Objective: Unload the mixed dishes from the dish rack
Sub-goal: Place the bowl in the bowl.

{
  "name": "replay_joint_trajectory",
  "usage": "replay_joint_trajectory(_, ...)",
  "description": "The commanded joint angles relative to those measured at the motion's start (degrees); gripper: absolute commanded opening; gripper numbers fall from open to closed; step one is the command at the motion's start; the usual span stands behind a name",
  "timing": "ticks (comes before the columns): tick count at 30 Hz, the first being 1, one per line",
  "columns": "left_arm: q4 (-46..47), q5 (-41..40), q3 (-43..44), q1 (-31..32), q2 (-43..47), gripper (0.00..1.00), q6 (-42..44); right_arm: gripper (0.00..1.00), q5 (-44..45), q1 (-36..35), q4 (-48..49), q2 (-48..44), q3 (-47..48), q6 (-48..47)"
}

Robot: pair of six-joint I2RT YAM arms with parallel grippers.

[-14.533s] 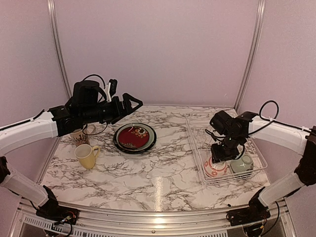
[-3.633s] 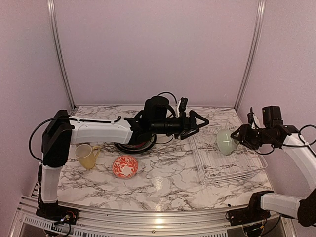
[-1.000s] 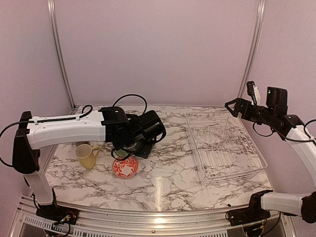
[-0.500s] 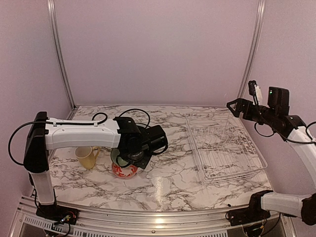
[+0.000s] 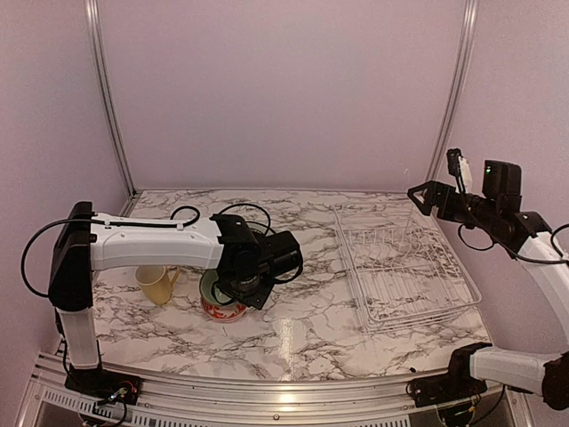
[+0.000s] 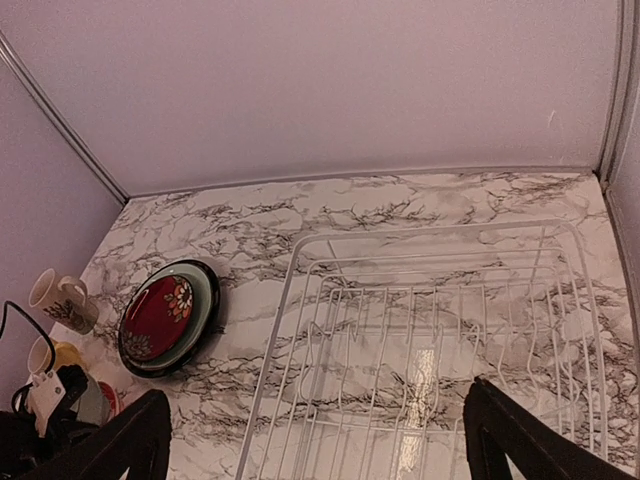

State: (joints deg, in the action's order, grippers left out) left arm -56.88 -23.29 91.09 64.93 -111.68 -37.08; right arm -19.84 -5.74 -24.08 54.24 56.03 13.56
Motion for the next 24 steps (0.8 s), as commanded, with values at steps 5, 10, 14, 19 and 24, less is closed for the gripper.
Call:
replay_joint_trajectory(5, -1.28, -0.25, -1.06, -0.27, -0.03, 0.11, -1.25, 0.99, -0.64, -0.37, 0.20, -1.06, -0.04, 0.59)
replay_joint_trajectory(10, 0.23, 0.34, -2.87, -0.33, -0.12, 0.11, -2.15, 0.98, -0.79, -0.41, 0.31, -1.06, -0.13, 0.59)
replay_joint_trajectory(14, 0.30, -0.05, -3.26, -0.33, -0.12, 0.16, -2.45, 0.98, -0.87, -0.48, 0.17, -1.05, -0.07, 0.58)
replay_joint_trajectory(19, 0.34, 0.16, -3.70, -0.33, 0.41, 0.29, -2.25, 0.99, -1.05, -0.41, 0.16, -1.14, 0.04, 0.75)
replay_joint_trajectory(24, 0.31, -1.07, -2.66, -0.33, 3.56, 0.45, -2.22, 0.98, -1.03, -0.38, 0.18, -1.02, 0.03, 0.85)
